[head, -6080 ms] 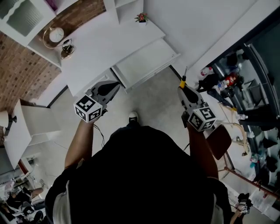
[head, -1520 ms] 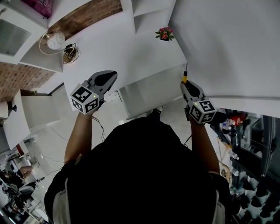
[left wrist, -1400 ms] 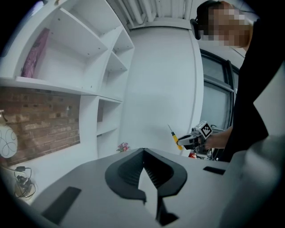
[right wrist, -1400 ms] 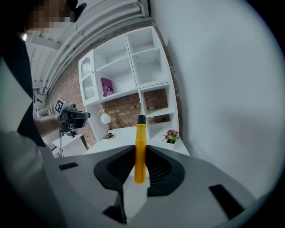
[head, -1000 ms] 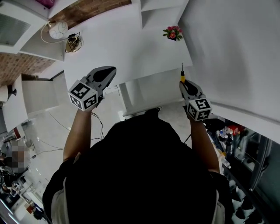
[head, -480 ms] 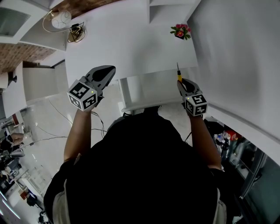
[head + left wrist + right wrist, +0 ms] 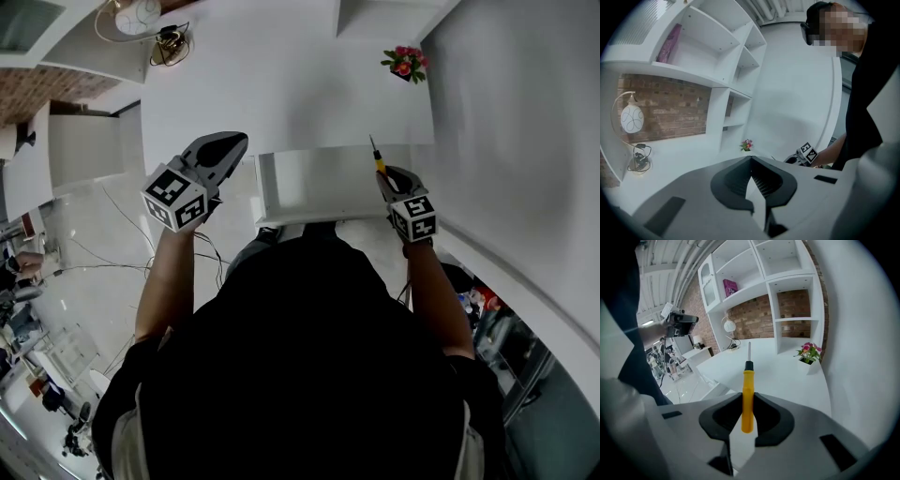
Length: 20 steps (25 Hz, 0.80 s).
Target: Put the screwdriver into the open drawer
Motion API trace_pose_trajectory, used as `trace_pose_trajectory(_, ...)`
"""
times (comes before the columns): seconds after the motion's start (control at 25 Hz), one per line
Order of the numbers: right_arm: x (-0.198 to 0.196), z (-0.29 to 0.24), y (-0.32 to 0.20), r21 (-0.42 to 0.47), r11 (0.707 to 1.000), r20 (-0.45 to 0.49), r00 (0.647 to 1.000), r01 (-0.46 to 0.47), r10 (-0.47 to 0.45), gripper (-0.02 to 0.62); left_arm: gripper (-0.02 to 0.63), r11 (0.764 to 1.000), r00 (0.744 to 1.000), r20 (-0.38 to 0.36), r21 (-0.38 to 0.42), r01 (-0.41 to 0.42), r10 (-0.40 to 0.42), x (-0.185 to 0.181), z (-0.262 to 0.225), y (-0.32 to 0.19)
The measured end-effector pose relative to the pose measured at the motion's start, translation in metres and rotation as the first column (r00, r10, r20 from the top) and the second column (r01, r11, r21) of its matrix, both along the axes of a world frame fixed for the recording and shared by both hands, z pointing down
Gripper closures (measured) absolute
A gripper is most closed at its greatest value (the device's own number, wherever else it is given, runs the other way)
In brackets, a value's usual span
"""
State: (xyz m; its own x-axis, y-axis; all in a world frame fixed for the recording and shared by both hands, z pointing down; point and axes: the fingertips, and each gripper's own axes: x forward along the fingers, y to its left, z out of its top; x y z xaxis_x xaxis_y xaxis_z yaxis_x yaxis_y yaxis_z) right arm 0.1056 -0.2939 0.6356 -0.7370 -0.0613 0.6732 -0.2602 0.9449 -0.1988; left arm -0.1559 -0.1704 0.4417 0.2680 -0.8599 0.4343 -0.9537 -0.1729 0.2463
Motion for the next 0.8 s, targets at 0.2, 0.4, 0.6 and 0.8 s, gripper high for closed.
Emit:
trace_pose_trajectory(0.2,-0.009,0.019,0.005,0.015,0.996,-0.044,0.995,0.092,-0.092,0.512,0.591,0.999,0.999,-0.005,-0.019,0.038,-0.038,-0.004,0.009,0.008)
trace_pose_trajectory(0.4,-0.014,0.041,0.014,0.012,0.985,-0.078,0.983,0.170,-0.169,0.512,0.591,0.997,0.997,-0.013,-0.035,0.073,-0.074,-0.006,0.019,0.019)
trace_pose_trajectory(0.6,-0.019,0.065,0.020,-0.009,0.973,-0.103,0.968,0.230,-0.229,0.512,0.591,0.994,0.995,-0.016,-0.046,0.101,-0.101,-0.009,0.028,0.025)
trace_pose_trajectory(0.8,-0.023,0.084,0.034,-0.051,0.956,-0.140,0.945,0.291,-0.295,0.512,0.590,0.990,0.991,-0.019,-0.052,0.134,-0.135,-0.012,0.038,0.036)
